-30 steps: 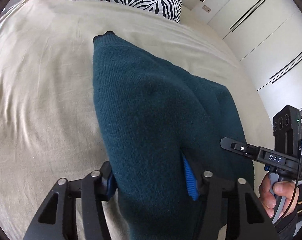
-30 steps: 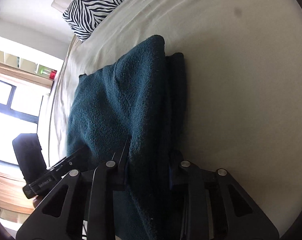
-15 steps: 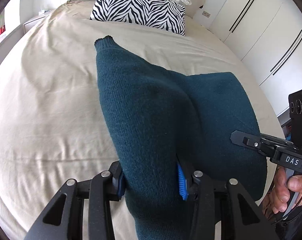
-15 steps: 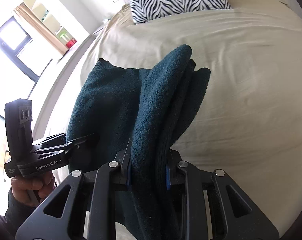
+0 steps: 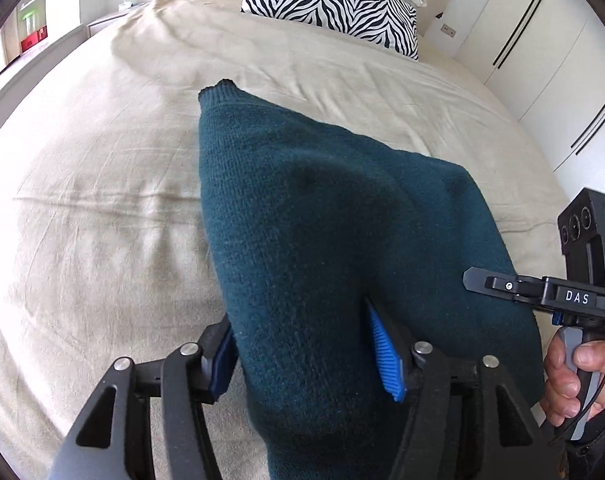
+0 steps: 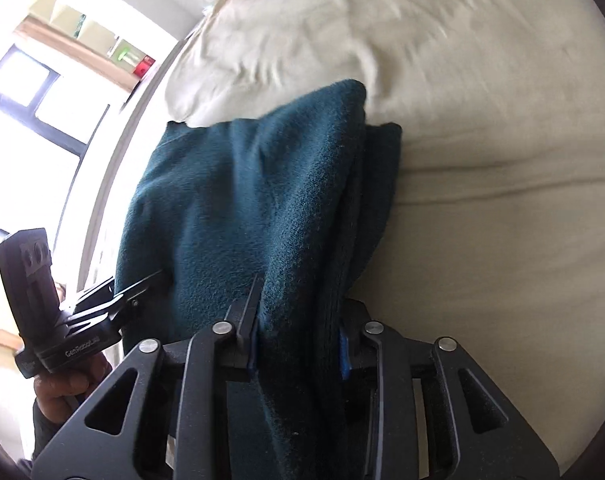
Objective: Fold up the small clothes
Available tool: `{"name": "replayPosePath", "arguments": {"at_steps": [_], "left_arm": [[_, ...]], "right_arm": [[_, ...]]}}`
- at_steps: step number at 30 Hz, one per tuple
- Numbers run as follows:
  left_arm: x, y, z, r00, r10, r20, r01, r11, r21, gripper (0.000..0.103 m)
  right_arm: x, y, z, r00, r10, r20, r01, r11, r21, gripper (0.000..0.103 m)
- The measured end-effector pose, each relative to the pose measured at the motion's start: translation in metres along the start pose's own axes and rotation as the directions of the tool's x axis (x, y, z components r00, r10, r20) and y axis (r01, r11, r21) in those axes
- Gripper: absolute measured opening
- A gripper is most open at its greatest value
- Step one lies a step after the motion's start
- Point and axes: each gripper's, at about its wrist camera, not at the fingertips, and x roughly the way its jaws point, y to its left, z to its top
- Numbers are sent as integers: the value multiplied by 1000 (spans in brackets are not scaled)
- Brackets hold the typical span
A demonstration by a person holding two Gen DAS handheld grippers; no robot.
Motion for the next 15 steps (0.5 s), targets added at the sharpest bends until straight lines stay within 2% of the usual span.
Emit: {"name": "replayPosePath", "arguments": {"at_steps": [2,4,8,11,14,15], "left_arm": [[-2,1,-6,1000,-1,13,1,1000,-7,69],[-2,2,-8,1000,0,25,0,1000,-15,72],[-25,9,-28,998,-7,59,10,999,-48,72],[-50,6,-45,993,36,113,-33,999,-32,72],[-84,-2,-63,974,91,208,-89,996,-16,78],[-97,-7,-68,961,115,251,-116,993,-10,86]], "right_arm": [[3,-24,-4,992,126,23,-128,987,101,32],[3,-29,-5,985,166,41,-170,979,110,33],[-6,-27,-10,986,151,66,-158,981,115,38],[-22,-32,-7,983,133,124,-150,979,141,44],[-43,-43,-20,979,91,183,-126,974,187,45],[-52,-45,-23,978,42,206,-84,976,201,45]]}}
